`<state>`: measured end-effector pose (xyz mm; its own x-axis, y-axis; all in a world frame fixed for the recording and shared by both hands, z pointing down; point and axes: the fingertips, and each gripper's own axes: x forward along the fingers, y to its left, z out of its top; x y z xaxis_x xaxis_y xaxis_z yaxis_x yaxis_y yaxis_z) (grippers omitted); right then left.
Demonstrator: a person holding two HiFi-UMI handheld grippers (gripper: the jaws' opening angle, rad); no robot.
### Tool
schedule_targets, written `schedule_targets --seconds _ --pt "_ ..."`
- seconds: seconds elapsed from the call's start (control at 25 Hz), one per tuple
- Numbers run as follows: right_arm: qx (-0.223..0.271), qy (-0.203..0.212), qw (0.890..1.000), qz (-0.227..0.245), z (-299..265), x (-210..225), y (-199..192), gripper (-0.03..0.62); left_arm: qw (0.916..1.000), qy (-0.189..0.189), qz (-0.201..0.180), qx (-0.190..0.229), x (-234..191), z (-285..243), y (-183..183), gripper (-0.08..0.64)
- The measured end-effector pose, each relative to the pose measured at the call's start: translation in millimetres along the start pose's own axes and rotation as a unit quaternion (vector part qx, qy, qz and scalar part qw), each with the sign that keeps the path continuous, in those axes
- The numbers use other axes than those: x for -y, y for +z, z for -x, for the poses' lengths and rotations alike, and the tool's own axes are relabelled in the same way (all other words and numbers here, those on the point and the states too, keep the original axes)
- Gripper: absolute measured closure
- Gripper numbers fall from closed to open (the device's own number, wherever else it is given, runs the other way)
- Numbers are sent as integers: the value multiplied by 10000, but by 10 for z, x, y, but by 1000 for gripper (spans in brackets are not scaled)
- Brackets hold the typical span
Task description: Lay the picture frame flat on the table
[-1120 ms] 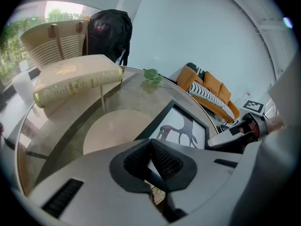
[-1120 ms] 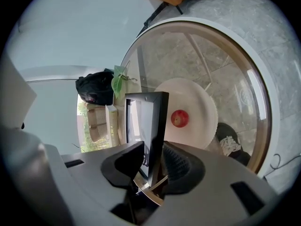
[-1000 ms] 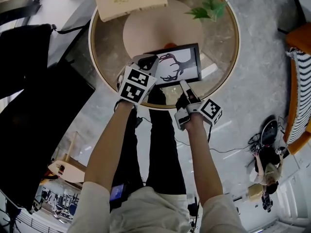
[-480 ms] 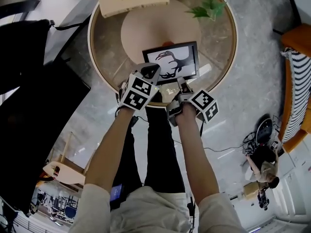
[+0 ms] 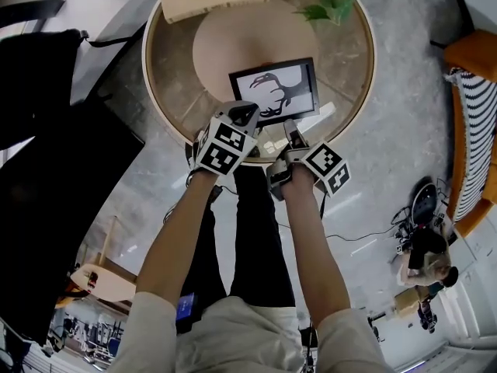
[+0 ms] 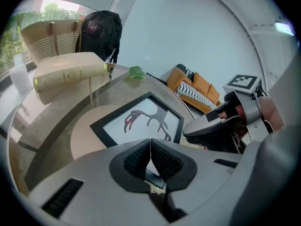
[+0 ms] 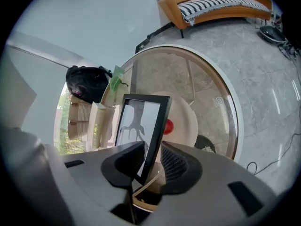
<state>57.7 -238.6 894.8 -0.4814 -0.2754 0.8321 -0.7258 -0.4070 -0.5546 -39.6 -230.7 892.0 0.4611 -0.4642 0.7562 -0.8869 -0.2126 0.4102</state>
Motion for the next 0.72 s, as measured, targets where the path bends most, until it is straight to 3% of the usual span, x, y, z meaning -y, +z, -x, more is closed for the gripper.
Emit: schedule_targets --seconds 0.44,0.72 --pt "701 518 9875 1316 652 -590 -318 474 9969 -121 -775 -72 286 741 31 538" --pt "1056 715 9737 1888 1422 -876 -701 475 9950 -146 -965 190 693 1552 232 538"
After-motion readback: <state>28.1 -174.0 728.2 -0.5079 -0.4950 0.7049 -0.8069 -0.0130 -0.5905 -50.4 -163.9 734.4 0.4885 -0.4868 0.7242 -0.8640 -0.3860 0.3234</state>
